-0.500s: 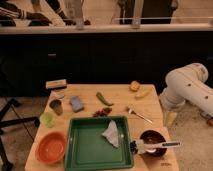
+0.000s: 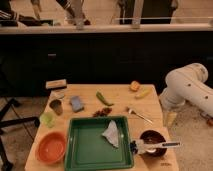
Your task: Place sponge in red bowl
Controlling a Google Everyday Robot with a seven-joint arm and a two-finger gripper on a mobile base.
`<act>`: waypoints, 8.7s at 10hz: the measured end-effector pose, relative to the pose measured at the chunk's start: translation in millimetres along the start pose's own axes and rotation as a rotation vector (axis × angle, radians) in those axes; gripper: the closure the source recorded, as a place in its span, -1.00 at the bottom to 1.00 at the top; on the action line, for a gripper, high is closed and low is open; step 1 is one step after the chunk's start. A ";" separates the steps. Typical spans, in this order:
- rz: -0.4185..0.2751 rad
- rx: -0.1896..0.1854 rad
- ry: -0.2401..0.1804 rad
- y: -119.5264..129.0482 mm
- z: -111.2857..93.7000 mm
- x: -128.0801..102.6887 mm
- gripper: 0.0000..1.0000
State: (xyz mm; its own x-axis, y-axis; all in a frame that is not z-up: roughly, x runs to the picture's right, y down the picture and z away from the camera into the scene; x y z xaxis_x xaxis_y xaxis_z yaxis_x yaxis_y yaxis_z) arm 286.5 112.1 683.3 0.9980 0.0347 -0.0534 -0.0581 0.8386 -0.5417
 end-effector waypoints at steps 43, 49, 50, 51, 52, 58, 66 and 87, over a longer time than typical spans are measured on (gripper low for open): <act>0.467 0.008 -0.438 -37.6 -6.1 -209.4 -0.60; 0.429 0.008 -0.418 -61.9 29.8 -308.4 -0.60; 0.434 0.013 -0.404 -67.4 36.8 -321.5 -0.60; 0.436 0.018 -0.393 -71.9 42.0 -334.3 -0.60; 0.435 0.016 -0.389 -76.9 47.8 -343.7 -0.60; 0.439 0.016 -0.388 -77.6 48.1 -342.6 -0.60; 0.592 -0.039 -0.518 -73.1 92.2 -409.7 -0.60; 0.698 -0.062 -0.383 -102.1 202.9 -481.2 -0.60</act>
State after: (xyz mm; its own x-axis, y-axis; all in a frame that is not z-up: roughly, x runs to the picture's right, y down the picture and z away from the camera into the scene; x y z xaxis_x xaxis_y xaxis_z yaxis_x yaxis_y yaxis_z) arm -182.5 120.1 934.5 0.6699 0.7340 -0.1117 -0.6626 0.5232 -0.5359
